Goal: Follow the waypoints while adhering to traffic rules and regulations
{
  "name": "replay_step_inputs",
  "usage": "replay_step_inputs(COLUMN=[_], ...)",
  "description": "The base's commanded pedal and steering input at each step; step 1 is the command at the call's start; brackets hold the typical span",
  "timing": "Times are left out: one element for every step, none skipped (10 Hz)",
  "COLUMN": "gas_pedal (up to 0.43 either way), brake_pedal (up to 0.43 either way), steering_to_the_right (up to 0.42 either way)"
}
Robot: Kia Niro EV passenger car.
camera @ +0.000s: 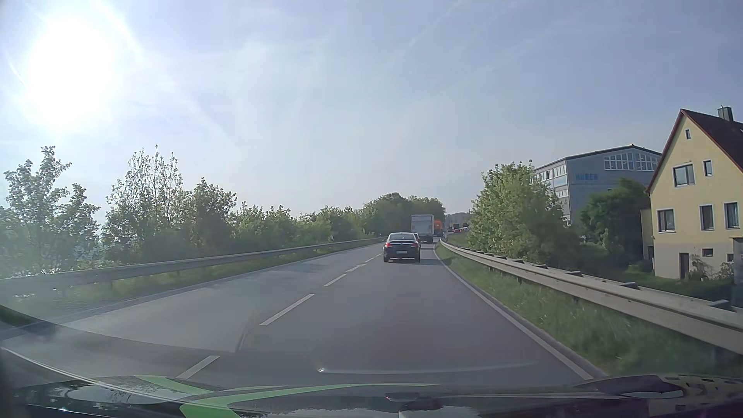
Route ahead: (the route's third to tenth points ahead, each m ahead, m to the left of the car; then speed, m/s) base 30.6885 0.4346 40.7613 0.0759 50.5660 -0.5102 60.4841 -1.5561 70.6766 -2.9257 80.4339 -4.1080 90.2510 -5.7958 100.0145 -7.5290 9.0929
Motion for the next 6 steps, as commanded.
replay_step_inputs(gas_pedal=[0.197, 0.197, 0.197, 0.197, 0.177, 0.15], brake_pedal=[0.0, 0.0, 0.0, 0.0, 0.0, 0.0], steering_to_the_right=[0.006, 0.006, 0.006, 0.006, 0.006, 0.006])
